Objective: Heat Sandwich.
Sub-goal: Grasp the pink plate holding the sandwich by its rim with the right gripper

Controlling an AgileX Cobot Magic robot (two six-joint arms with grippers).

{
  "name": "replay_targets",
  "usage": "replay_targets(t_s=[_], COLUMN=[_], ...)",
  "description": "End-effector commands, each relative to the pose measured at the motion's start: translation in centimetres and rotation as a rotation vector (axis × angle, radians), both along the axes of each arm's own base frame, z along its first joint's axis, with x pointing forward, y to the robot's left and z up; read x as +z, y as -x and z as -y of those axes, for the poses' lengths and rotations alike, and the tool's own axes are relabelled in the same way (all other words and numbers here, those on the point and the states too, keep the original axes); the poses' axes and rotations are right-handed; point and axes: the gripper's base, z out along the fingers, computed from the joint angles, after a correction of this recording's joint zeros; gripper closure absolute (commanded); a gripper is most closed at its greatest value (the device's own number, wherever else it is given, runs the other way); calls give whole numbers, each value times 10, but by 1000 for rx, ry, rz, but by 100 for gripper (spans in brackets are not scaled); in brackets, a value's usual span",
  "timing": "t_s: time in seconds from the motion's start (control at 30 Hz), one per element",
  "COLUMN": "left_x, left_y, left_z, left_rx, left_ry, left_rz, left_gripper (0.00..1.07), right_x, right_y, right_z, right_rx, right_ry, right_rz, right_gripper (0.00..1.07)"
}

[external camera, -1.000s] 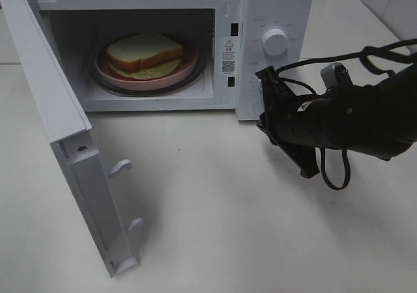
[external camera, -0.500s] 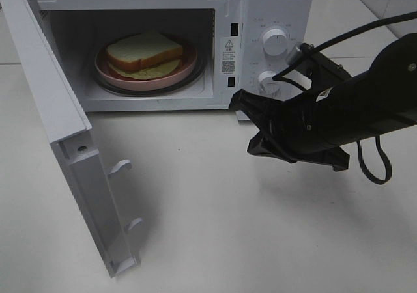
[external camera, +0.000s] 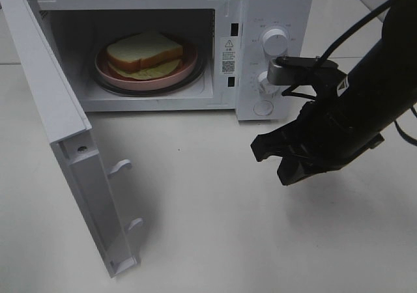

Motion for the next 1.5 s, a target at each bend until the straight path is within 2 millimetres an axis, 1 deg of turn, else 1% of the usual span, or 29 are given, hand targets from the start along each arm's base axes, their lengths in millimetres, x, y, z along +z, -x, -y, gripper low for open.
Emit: replay_targets(t_s=[0.03, 0.1, 0.13, 0.17, 0.27, 0.3, 0.33, 0.4, 0.43, 0.47, 0.57, 0.6, 0.63, 0.67, 0.7, 0.83, 0.93, 0.97, 1.0, 1.07, 1.1, 1.13, 1.2, 1.23, 1.27, 1.3, 1.4, 1.5], left_x=[0, 0, 0, 0, 0, 0, 0, 0, 0, 0, 0, 0, 0, 0, 0, 0, 0, 0, 0, 0, 0, 0, 0, 0, 0, 0, 0, 0], left_y=[3, 3, 3, 3, 3, 3, 3, 3, 3, 3, 3, 3, 3, 3, 3, 3, 3, 3, 3, 3, 3, 3, 3, 3, 3, 3, 3, 3], left_z=[0, 0, 0, 0, 0, 0, 0, 0, 0, 0, 0, 0, 0, 0, 0, 0, 0, 0, 0, 0, 0, 0, 0, 0, 0, 0, 0, 0], left_rx=[-2, -2, -2, -2, -2, -2, -2, -2, -2, -2, -2, -2, -2, -2, -2, -2, -2, -2, -2, -2, -2, -2, -2, -2, -2, -2, -2, -2], left_ry=[3, 3, 3, 3, 3, 3, 3, 3, 3, 3, 3, 3, 3, 3, 3, 3, 3, 3, 3, 3, 3, 3, 3, 3, 3, 3, 3, 3], left_rz=[35, 35, 35, 35, 35, 35, 35, 35, 35, 35, 35, 35, 35, 35, 35, 35, 35, 35, 35, 35, 35, 35, 35, 35, 35, 35, 35, 35], left_gripper=[5, 5, 5, 5, 5, 5, 5, 5, 5, 5, 5, 5, 5, 5, 5, 5, 5, 5, 5, 5, 5, 5, 5, 5, 5, 5, 5, 5], right_x=[12, 17, 17, 22, 28, 28, 31, 31, 31, 31, 31, 31, 31, 31, 31, 31, 31, 31, 32, 32, 32, 32, 33, 33, 33, 33, 33, 33], right_y=[-4, -6, -6, -7, -9, -9, -10, -10, -10, -10, -12, -12, -12, -13, -14, -17, -19, -19, -20, -22, -22, -22, -24, -24, -24, -24, -24, -24], right_z=[4, 5, 5, 5, 5, 5, 4, 4, 4, 4, 6, 7, 7, 9, 10, 13, 13, 13, 13, 13, 12, 12, 12, 12, 12, 12, 12, 12], right_rx=[186, 307, 307, 442, 637, 637, 751, 869, 869, 1004, 1217, 1276, 1276, 1383, 1407, 1432, 1420, 1420, 1414, 1393, 1376, 1376, 1346, 1327, 1293, 1293, 1245, 1245], right_ry=[91, 131, 131, 169, 205, 205, 221, 238, 238, 257, 310, 329, 329, 375, 392, 443, 462, 462, 466, 478, 486, 486, 494, 491, 485, 485, 475, 475], right_rz=[35, 59, 59, 77, 113, 113, 146, 171, 171, 202, 253, 263, 263, 277, 278, 287, 310, 310, 315, 328, 337, 337, 344, 345, 343, 343, 333, 333], right_gripper=[100, 100, 100, 99, 99, 99, 98, 98, 98, 97, 96, 95, 95, 94, 93, 87, 79, 79, 69, 59, 50, 50, 41, 35, 25, 25, 12, 11])
